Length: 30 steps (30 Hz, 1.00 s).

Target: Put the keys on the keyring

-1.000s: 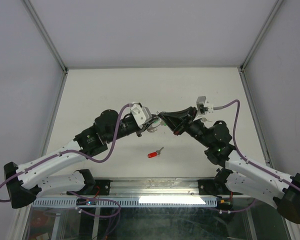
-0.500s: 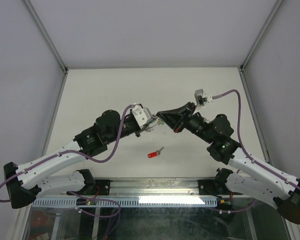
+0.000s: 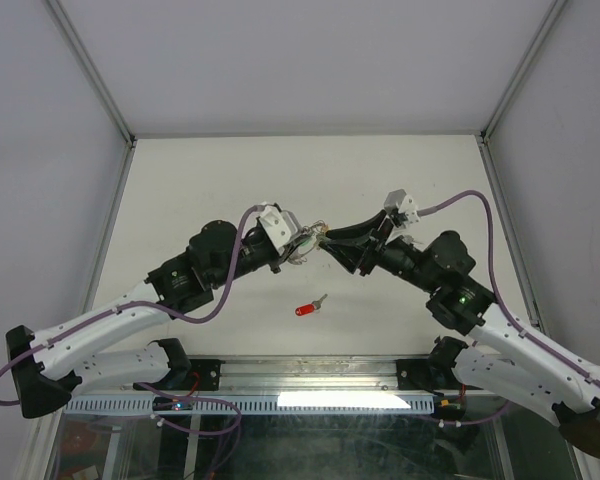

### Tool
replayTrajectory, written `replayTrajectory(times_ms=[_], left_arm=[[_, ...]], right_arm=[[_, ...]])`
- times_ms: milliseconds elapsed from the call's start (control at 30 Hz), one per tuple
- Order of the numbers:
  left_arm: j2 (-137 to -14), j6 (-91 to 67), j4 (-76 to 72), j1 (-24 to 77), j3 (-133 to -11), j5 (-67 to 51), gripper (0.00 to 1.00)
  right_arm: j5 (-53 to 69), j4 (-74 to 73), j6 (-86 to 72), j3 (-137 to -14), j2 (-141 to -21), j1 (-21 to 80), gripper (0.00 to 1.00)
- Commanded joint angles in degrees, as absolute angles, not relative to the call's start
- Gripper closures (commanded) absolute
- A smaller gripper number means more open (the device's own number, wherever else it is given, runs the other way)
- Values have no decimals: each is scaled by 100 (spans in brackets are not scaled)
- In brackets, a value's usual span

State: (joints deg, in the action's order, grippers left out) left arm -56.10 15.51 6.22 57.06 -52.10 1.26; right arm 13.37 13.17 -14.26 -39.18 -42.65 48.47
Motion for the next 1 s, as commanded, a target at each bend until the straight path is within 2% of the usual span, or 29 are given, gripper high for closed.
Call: replayTrajectory(times_ms=[0, 367, 667, 967], left_arm=[[-5336, 867, -144, 5766, -5171, 606, 100], [-5285, 5, -569, 5766, -5172, 656, 100], [-5247, -35, -655, 5766, -5163, 451, 100], [-5260, -87, -720, 5766, -5106, 413, 100]], right_arm=[[1743, 1033, -1002, -4029, -4177, 4825, 63], [2068, 3311, -1977, -2957, -4460, 4825, 53], [1301, 4931, -2531, -2485, -5072, 4825, 50], [870, 5559, -2843, -2433, -5332, 4831, 49]])
